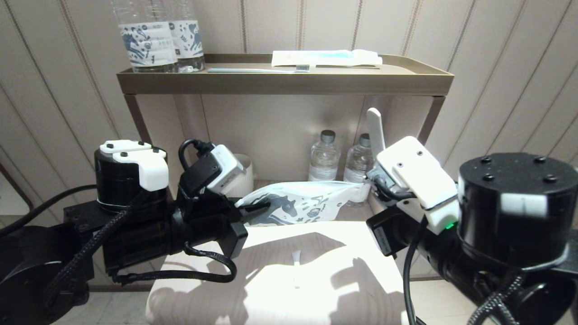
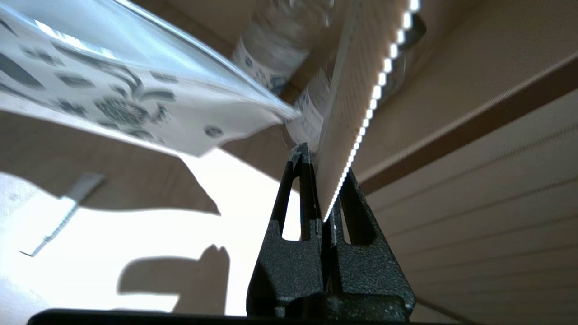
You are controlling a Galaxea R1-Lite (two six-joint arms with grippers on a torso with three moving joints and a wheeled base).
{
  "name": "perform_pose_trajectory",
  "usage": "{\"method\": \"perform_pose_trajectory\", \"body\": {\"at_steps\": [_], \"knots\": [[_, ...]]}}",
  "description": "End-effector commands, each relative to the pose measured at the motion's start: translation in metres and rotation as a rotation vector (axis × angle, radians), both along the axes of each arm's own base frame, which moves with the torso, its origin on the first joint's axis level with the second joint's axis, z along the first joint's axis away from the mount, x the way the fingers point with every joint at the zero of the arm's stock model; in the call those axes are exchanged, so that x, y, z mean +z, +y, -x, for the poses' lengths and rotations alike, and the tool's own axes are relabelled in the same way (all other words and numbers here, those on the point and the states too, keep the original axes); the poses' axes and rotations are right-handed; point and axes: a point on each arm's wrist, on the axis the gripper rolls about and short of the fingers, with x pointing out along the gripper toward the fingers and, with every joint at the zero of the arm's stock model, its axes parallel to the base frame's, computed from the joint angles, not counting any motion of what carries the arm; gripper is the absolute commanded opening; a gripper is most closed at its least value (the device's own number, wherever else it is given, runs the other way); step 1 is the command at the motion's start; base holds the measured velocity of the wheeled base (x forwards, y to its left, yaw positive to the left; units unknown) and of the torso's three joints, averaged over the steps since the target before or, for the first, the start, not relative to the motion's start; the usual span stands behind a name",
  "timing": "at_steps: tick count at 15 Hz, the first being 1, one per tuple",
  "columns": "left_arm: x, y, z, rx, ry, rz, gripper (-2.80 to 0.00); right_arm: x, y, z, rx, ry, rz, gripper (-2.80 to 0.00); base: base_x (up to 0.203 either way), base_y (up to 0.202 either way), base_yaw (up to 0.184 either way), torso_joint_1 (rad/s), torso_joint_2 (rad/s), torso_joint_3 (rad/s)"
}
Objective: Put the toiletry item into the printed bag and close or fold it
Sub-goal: Place the comb into the storage bag
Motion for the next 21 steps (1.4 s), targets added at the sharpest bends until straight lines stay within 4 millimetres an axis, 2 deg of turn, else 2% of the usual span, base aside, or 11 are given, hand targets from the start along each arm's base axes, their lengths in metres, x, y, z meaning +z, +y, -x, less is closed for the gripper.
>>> {"method": "perform_pose_trajectory", "body": {"at_steps": [1, 4, 7, 10, 12, 14, 18, 21], "knots": [[0.001, 0.000, 0.000, -0.003, -0.002, 0.005, -2.80, 0.023, -0.006, 0.005, 0.042, -0.017, -0.051, -2.80, 0.000, 0.000, 0.000, 0.000, 0.00, 0.000], [0.000, -0.001, -0.001, -0.003, 0.000, 0.003, -2.80, 0.057, -0.020, 0.011, 0.142, 0.045, -0.058, -2.80, 0.000, 0.000, 0.000, 0.000, 0.00, 0.000], [0.001, -0.002, -0.002, -0.035, 0.004, 0.013, -2.80, 0.089, -0.042, 0.016, 0.207, 0.237, 0.030, -2.80, 0.000, 0.000, 0.000, 0.000, 0.00, 0.000], [0.006, -0.006, -0.005, -0.072, 0.029, 0.040, -2.80, 0.117, -0.058, 0.011, 0.248, 0.448, 0.078, -2.80, 0.000, 0.000, 0.000, 0.000, 0.00, 0.000], [0.007, -0.005, -0.003, -0.097, 0.051, 0.038, -2.80, 0.122, -0.060, 0.004, 0.275, 0.606, 0.109, -2.80, 0.000, 0.000, 0.000, 0.000, 0.00, 0.000], [0.011, -0.004, 0.000, -0.107, 0.055, 0.055, -2.80, 0.113, -0.055, -0.006, 0.323, 0.764, 0.126, -2.80, 0.000, 0.000, 0.000, 0.000, 0.00, 0.000], [0.010, -0.004, 0.000, -0.108, 0.059, 0.054, -2.80, 0.106, -0.047, -0.010, 0.406, 0.821, 0.165, -2.80, 0.000, 0.000, 0.000, 0.000, 0.00, 0.000], [0.015, -0.004, -0.001, -0.101, 0.063, 0.052, -2.80, 0.103, -0.052, -0.009, 0.407, 0.855, 0.225, -2.80, 0.000, 0.000, 0.000, 0.000, 0.00, 0.000]]}}
